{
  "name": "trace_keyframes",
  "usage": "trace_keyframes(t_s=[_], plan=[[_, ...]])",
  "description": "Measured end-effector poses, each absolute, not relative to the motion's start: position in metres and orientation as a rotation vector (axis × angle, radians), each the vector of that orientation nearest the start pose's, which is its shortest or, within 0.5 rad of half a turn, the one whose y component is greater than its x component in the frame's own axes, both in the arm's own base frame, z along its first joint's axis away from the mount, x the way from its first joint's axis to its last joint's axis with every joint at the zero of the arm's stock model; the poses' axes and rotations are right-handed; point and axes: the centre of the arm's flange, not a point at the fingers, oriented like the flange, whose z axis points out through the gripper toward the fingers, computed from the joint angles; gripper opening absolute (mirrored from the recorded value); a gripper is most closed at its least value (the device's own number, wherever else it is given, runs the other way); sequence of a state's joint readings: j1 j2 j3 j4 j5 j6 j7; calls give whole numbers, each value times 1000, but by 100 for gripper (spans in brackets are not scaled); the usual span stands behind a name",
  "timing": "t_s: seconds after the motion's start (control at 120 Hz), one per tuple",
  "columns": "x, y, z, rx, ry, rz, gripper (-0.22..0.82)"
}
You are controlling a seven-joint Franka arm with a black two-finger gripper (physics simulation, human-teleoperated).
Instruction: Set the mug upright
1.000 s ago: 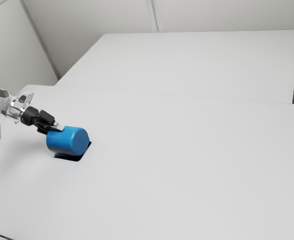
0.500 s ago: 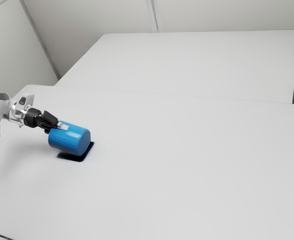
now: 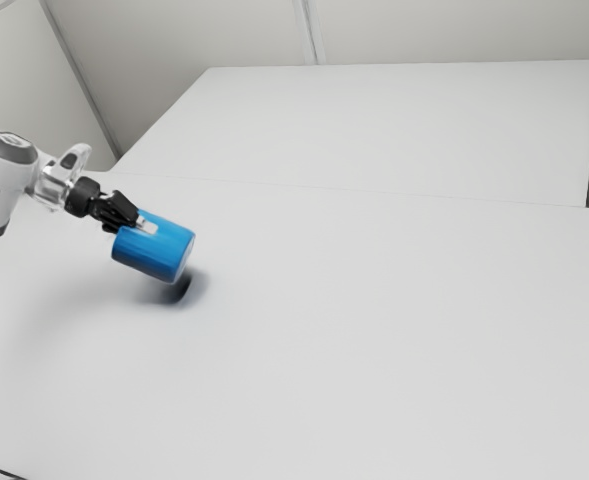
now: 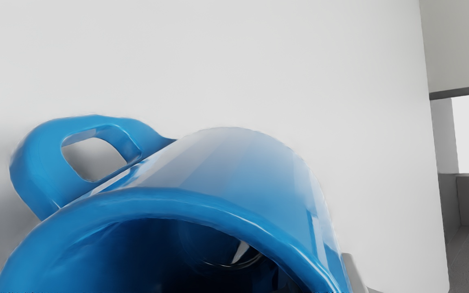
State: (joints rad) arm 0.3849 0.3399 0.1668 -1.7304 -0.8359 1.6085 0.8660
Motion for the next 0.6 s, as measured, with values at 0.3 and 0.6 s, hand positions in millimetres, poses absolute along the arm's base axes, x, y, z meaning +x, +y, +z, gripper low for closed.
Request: trace_keyframes(t_s=[0.3, 0.6], plan=[[565, 172, 394, 2711, 94, 24, -18], [558, 133, 380, 2851, 490, -32, -18]])
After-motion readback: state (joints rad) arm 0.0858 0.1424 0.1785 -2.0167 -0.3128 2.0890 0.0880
